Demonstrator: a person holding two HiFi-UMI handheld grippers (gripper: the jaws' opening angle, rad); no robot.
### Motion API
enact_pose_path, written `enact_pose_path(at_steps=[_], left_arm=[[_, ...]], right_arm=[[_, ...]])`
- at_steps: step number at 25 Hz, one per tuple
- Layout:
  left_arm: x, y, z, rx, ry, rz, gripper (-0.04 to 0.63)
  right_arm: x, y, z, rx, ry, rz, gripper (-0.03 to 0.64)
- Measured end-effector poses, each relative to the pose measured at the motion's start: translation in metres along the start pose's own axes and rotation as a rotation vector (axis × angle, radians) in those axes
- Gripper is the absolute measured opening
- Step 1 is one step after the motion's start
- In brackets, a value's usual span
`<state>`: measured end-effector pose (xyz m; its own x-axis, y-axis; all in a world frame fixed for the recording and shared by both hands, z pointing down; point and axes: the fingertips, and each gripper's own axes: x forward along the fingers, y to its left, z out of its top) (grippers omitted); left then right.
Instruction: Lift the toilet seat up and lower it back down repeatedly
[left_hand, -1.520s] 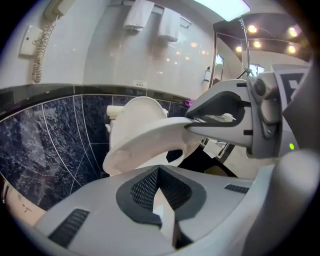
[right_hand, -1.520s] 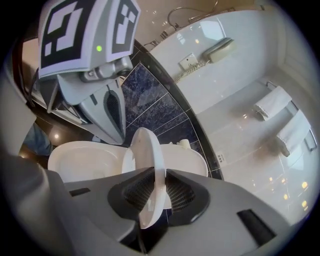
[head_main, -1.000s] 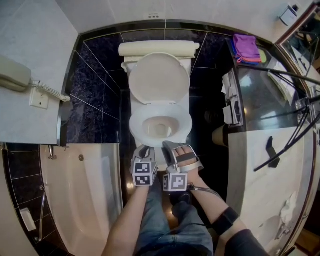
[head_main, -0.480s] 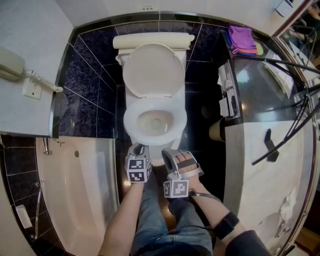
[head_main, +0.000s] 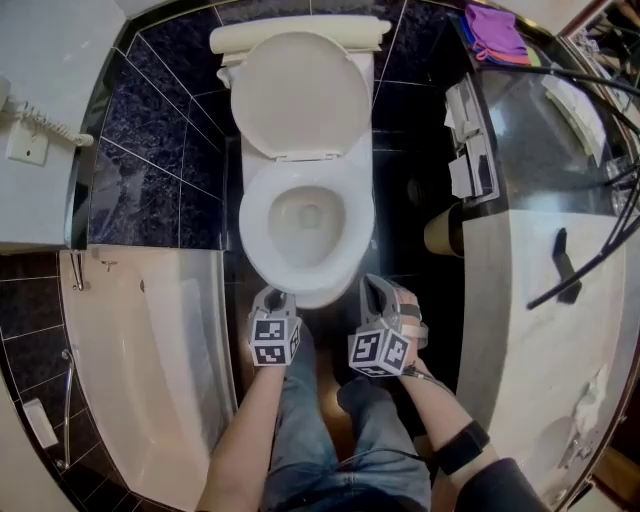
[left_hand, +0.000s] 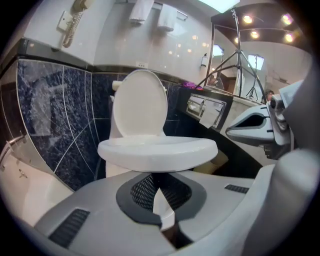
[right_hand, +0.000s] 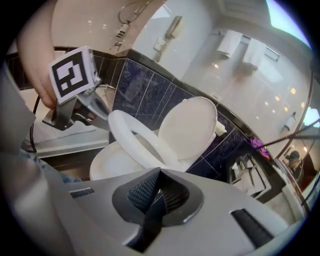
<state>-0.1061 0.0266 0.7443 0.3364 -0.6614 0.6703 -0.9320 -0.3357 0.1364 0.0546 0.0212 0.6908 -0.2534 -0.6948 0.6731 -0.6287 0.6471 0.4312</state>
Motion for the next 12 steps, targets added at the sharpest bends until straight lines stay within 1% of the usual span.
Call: enact_pose_path(at_steps=[3, 5, 8, 12], left_arm=[[0.008, -0.004, -0.040, 0.020, 0.024, -0.017, -0.009], [0.013, -0.008, -0.060, 0.029, 0.037, -0.032, -0.011], [0.026, -0.007, -0.091, 0.050, 0.059, -0.026, -0.011], [0.039, -0.012, -0.116, 0.049, 0.089, -0.047, -0.011]], right_arm=[[0.016, 0.011, -0.029, 0.153, 0.031, 0.023, 0.015], [0.028, 0.018, -0.046, 0.231, 0.051, 0.032, 0.015], [0.045, 0.025, -0.065, 0.318, 0.076, 0.034, 0.015], [0.062, 0.034, -0.085, 0.414, 0.102, 0.038, 0.015]])
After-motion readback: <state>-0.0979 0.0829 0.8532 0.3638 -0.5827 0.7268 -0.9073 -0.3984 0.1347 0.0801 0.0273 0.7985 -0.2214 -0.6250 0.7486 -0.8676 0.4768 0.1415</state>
